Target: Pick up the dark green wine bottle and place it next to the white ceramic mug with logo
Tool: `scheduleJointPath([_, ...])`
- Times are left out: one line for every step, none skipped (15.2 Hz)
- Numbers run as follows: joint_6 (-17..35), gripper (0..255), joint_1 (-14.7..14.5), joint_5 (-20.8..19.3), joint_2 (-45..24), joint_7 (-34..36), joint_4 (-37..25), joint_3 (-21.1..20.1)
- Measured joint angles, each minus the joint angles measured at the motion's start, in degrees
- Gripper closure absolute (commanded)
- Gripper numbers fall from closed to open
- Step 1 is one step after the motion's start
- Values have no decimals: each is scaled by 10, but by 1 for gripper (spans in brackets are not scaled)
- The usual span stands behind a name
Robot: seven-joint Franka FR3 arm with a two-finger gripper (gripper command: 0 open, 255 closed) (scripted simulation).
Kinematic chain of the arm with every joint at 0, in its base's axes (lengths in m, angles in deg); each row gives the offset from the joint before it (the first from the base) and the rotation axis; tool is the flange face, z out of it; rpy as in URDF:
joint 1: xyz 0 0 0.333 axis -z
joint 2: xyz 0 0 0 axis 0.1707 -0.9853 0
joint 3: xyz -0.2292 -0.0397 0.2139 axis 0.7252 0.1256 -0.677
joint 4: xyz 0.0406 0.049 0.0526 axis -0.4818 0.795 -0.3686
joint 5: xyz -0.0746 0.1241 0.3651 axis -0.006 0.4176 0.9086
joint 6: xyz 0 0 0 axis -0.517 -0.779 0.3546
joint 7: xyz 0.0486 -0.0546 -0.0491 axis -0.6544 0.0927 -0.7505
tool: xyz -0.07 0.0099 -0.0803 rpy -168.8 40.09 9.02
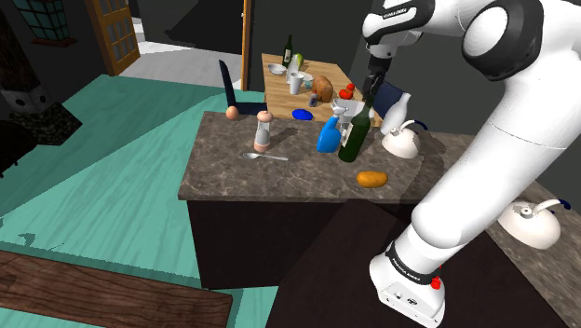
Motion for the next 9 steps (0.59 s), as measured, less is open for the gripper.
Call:
scheduleJointPath([-16, 0, -1, 0, 0, 1, -15, -1])
scheduleJointPath([-32, 0, -1, 0, 2, 0, -30, -1])
scheduleJointPath([-41, 0, -2, -1, 4, 0, -37, -1])
scheduleJointPath([-44, 0, -2, -1, 5, 0, -40, -2])
scheduleJointPath([-46, 0, -2, 0, 4, 1, -42, -2])
scheduleJointPath([-48, 0, -2, -1, 4, 1, -43, -2])
scheduleJointPath([-48, 0, -2, 0, 4, 1, -44, -2])
scheduleJointPath([-49, 0, -2, 0, 4, 1, -44, -2])
scheduleJointPath([-49, 0, -2, -1, 4, 1, -44, -2])
